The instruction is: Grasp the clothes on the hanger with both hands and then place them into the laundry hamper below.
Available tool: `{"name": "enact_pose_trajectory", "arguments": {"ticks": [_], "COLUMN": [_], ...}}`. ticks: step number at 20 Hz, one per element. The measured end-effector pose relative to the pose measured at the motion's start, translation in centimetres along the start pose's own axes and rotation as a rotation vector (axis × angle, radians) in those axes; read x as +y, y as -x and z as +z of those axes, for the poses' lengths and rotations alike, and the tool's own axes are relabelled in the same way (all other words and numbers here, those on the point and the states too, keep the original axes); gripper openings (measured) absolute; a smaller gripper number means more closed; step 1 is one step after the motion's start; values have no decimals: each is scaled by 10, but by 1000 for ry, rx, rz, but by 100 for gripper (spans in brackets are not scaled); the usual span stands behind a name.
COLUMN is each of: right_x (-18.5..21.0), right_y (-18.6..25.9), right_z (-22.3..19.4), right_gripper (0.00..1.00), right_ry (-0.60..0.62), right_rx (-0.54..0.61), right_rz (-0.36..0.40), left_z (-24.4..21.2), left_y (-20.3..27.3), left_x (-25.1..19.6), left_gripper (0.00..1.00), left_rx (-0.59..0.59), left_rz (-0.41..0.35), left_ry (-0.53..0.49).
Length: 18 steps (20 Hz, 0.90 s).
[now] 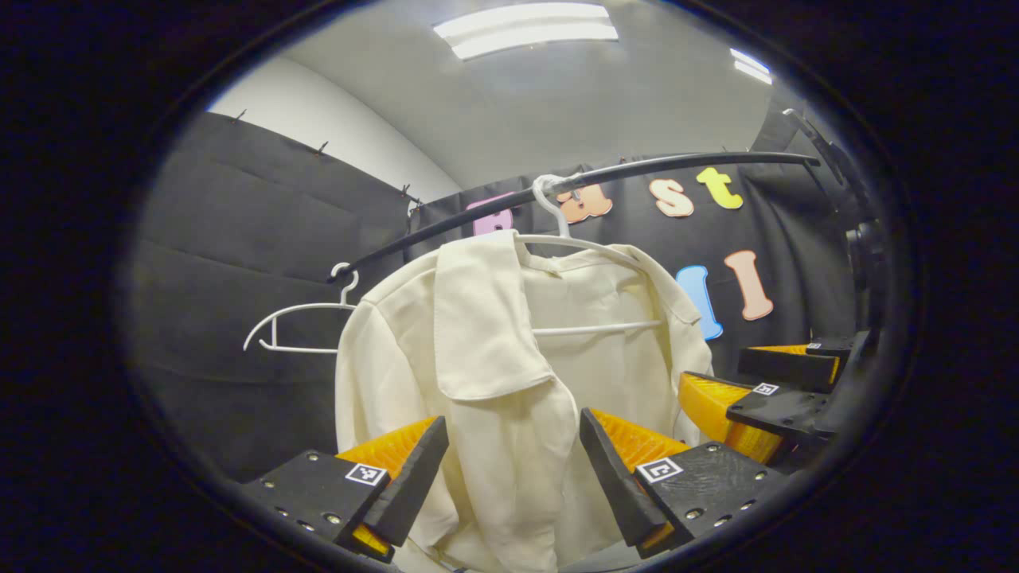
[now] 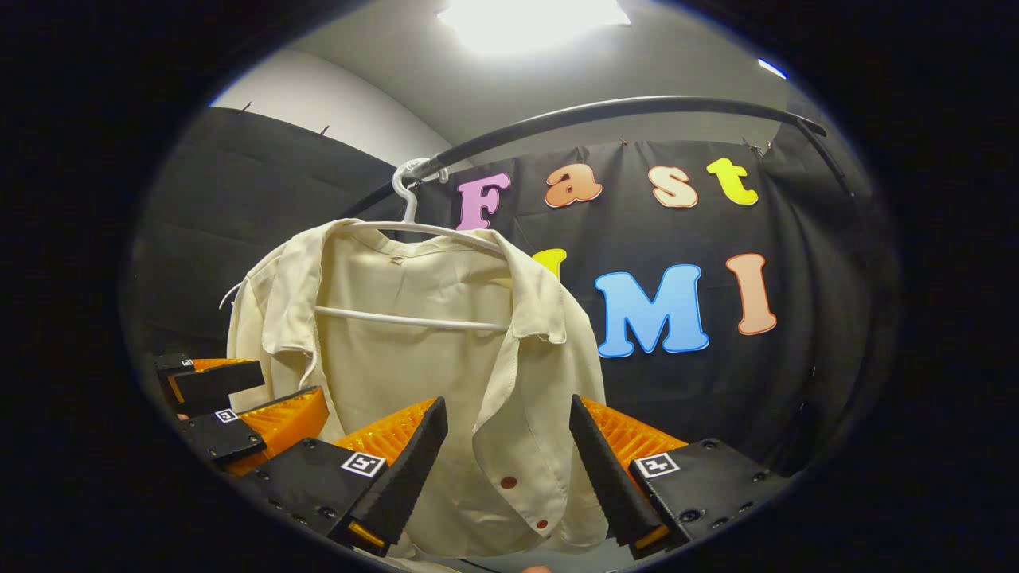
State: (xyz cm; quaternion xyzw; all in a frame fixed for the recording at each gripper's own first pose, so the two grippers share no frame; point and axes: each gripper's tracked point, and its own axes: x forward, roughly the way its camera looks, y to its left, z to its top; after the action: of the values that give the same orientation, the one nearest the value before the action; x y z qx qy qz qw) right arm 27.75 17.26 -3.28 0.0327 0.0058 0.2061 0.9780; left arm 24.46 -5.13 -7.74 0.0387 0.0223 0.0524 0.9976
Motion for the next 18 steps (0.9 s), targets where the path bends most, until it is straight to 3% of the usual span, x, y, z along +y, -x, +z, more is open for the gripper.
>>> {"name": "enact_pose_trajectory", "arguments": {"ticks": [7, 15, 17, 18], "right_x": [4, -10, -14, -13], "right_y": [-39, -66, -71, -74], "right_z": [-24, -36, -40, -41], "right_gripper": [98, 97, 93, 84], "right_ry": [-29, -55, -57, -58], "right_rx": [40, 54, 69, 79], "right_rz": [7, -81, -101, -102], "left_z": [-20, -31, -30, -29], "left_y": [-27, -40, -42, -41], "left_x": [2, 11, 14, 16], "left_gripper": [98, 97, 97, 83], "left_rx": [25, 39, 39, 35], "left_rz": [71, 160, 171, 180], "left_ry": [-8, -37, -50, -50]}}
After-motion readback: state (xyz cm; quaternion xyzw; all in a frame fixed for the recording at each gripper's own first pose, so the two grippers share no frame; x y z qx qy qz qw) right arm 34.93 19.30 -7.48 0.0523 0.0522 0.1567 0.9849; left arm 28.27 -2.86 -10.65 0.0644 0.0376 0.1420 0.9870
